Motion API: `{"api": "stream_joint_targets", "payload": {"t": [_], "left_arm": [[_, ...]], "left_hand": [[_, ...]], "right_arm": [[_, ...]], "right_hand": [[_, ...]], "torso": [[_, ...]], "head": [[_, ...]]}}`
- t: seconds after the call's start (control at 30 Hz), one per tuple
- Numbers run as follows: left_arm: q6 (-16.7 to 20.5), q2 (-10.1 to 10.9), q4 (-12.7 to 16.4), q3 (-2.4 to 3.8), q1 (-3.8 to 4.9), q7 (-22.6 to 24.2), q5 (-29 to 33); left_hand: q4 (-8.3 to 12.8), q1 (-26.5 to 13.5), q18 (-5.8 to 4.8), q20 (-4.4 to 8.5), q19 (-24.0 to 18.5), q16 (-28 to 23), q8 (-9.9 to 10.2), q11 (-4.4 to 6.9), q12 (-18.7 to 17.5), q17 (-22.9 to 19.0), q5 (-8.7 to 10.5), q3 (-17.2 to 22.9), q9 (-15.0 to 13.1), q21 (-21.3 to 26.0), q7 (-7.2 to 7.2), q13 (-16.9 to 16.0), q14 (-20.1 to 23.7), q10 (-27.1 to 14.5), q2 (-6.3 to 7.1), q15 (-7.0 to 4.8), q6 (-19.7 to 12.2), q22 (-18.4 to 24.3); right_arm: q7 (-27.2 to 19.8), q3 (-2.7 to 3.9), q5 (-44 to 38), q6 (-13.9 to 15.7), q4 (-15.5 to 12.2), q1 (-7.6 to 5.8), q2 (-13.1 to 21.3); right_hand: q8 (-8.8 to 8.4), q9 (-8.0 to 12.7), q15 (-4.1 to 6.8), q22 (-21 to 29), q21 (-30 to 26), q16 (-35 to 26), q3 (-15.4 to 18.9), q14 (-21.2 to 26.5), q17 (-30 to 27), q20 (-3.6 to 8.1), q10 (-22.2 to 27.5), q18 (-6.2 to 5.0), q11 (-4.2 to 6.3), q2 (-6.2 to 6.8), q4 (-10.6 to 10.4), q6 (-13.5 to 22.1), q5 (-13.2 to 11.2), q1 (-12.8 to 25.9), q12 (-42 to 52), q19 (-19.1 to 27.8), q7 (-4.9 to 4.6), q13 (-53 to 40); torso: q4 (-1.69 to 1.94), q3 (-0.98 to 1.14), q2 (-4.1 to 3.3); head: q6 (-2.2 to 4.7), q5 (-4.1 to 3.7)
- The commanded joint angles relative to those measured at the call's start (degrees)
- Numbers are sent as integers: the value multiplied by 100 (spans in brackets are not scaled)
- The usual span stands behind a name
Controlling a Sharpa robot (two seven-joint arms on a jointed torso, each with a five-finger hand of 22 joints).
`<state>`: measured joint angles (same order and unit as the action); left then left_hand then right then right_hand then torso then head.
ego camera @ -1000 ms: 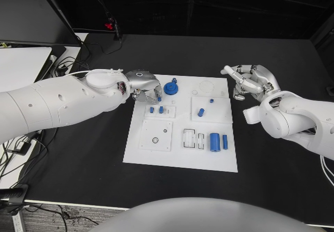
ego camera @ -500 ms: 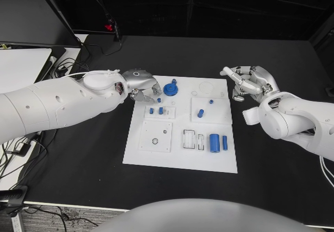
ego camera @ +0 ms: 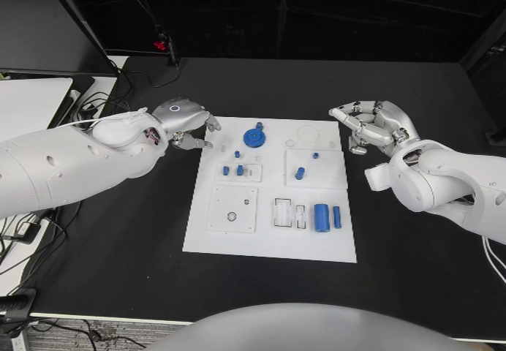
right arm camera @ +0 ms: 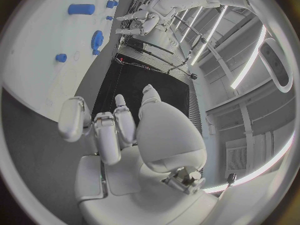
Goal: Assemble the parts on the task board
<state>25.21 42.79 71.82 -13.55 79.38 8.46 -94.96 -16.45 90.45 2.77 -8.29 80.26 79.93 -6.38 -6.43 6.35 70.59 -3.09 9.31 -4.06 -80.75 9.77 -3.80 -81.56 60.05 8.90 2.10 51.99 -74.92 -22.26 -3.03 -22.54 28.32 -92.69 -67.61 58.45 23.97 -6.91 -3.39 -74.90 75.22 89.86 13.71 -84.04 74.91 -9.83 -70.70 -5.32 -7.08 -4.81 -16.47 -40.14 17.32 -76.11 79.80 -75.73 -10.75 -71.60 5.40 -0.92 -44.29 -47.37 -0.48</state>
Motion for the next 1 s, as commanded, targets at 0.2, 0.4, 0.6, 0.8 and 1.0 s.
{"api": "stream_joint_targets", "payload": {"t": [0.2, 0.4, 0.6, 0.8, 1.0], "left_arm": [[1330, 211, 366, 2, 10, 236, 1024], [1538, 245, 498, 1, 1, 630, 2217], [1754, 276, 603, 0, -72, 1417, 4162], [1773, 298, 660, 0, -130, 2243, 5556], [1655, 331, 773, 0, -157, 2920, 6226]], "left_hand": [[-32, -15, 755, 10, -2717, -3142, -248, 24, 285, -3436, -6, 69, -12, 3784, -16, 9, 1794, 39, -84, -4, 30, 971], [-30, -20, 750, -95, -3030, -4213, -354, -19, 389, -4080, -16, 166, -13, 4809, -2, 14, 2315, 32, -82, 110, 81, 1609], [-33, -157, 729, -260, -3237, -4826, -390, -96, 461, -4529, -533, 128, -3, 5569, 44, 16, 2750, -74, -98, 277, 31, 2119], [-23, -424, 727, -366, -3339, -5006, -409, -148, 515, -4714, -1160, -111, 1, 5965, 90, 11, 3020, -228, -172, 377, -87, 2396], [-30, -710, 740, -483, -3440, -5152, -505, -208, 678, -4929, -1443, -590, -9, 6403, 126, 0, 3307, -443, -349, 467, -216, 2734]], "right_arm": [[401, 15, -1299, -235, -18, -224, 140], [799, 18, -2631, -489, 206, -400, 95], [1172, 16, -3866, -597, 388, -455, -33], [1544, 15, -4763, -615, 419, -463, -169], [1929, 13, -5692, -730, 358, -462, -326]], "right_hand": [[148, 33, 109, -735, 151, -152, 31, -402, 1132, 128, 2356, 95, 74, 4, 7, -163, -247, -544, -2872, -199, 86, 3192], [76, 98, 229, -708, 182, -298, -24, -401, 838, 198, 2383, 117, 141, 22, 45, -389, -605, -969, -4119, -431, 121, 4419], [-302, 251, 231, -597, 98, -565, -229, -363, 314, 259, 2014, 119, 125, 25, 14, -707, -1125, -1439, -5206, -612, 138, 5682], [-730, 311, 232, -607, 126, -564, -408, -373, 266, 263, 1895, 137, 138, 56, 24, -589, -1326, -1684, -5640, -681, 227, 6227], [-948, 310, 197, -606, 125, -553, -544, -371, 237, 245, 1799, 139, 102, 83, 15, -759, -1416, -1750, -5912, -700, 208, 6576]], "torso": [[13, -15, 2], [14, -17, -2], [24, -14, -7], [6, -9, -6], [5, -6, -8]], "head": [[106, -288], [163, -439], [205, -568], [223, -612], [234, -619]]}}
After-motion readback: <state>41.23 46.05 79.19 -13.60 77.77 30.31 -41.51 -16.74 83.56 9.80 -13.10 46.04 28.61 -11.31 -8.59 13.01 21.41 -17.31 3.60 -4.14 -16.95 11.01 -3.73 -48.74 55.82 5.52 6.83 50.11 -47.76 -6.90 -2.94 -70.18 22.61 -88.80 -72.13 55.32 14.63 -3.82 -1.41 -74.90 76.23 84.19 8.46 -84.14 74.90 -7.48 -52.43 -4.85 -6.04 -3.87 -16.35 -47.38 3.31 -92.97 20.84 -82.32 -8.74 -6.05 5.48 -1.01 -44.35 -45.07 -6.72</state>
